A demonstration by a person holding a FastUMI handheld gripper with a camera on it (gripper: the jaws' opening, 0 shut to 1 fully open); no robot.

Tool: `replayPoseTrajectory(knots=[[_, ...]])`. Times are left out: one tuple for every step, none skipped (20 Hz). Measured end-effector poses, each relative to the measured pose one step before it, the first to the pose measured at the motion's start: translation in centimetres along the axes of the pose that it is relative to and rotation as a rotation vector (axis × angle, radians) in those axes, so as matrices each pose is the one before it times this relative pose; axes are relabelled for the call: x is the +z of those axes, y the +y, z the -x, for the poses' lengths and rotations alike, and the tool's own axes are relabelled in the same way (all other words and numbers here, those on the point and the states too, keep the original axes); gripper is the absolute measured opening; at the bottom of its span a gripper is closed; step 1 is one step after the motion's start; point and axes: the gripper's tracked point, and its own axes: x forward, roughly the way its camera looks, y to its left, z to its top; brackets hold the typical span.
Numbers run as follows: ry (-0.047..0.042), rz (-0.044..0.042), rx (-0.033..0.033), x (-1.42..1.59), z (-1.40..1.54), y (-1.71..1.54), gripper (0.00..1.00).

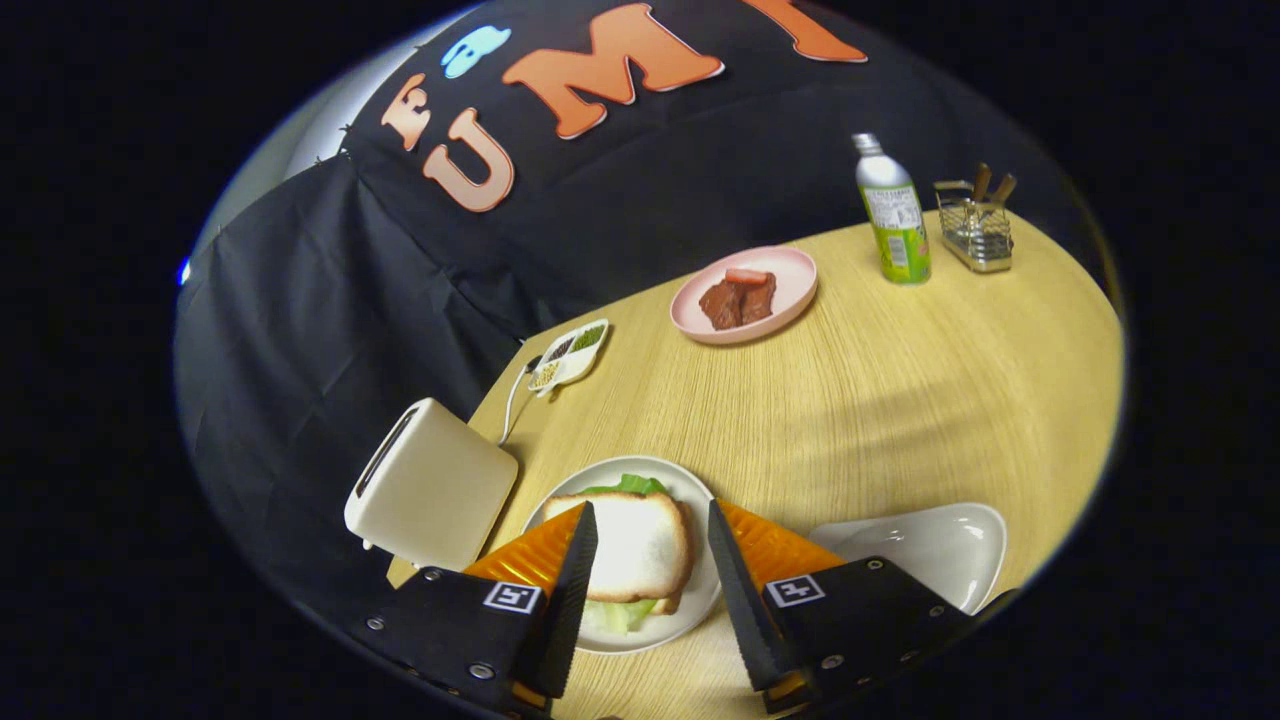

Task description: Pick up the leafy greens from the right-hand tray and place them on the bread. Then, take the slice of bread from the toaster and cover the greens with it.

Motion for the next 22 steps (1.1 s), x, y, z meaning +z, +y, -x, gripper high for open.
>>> replayPoseTrajectory(knots=[[-0.02981,0.01541,-0.00576,0.755,0.518,0.099,0.72],[-0.03393,0.01525,-0.00434,0.787,0.589,0.080,0.74],[-0.03336,0.01479,-0.01074,0.835,0.578,-0.030,0.78],[-0.03373,0.01439,-0.01567,0.800,0.531,-0.212,0.79],[-0.03911,0.02164,-0.01567,0.951,0.459,-0.171,0.82],[-0.04417,0.02664,-0.01962,0.996,0.485,-0.276,0.83],[-0.04402,0.03478,-0.01969,0.954,0.398,-0.369,0.85],[-0.04808,0.03559,-0.02531,1.083,0.478,-0.460,0.86],[-0.05391,0.03091,-0.03249,1.141,0.319,-0.609,0.87],[-0.04748,0.02587,-0.02495,0.969,0.417,-0.519,0.87],[-0.03897,0.02308,-0.01108,0.802,0.451,-0.104,0.87],[-0.03509,0.01844,-0.00995,0.765,0.484,-0.027,0.87],[-0.03222,0.01583,-0.00739,0.765,0.411,-0.063,0.87],[-0.03086,0.01244,-0.00983,0.741,0.347,-0.163,0.87],[-0.02877,0.01096,-0.01019,0.829,0.483,-0.165,0.87],[-0.02996,0.00671,-0.01502,0.822,0.487,-0.338,0.87],[-0.03041,0.01011,-0.01058,0.907,0.521,-0.235,0.88],[-0.03015,0.01448,-0.01276,0.732,0.371,-0.195,0.88],[-0.02706,0.02110,-0.00980,0.778,0.467,-0.112,0.89],[-0.02144,0.02223,-0.01020,0.374,0.291,-0.090,0.90],[-0.01713,0.02164,0.00002,0.395,0.508,0.063,0.92],[-0.01105,0.01127,-0.00251,0.380,0.429,0.297,0.93]])
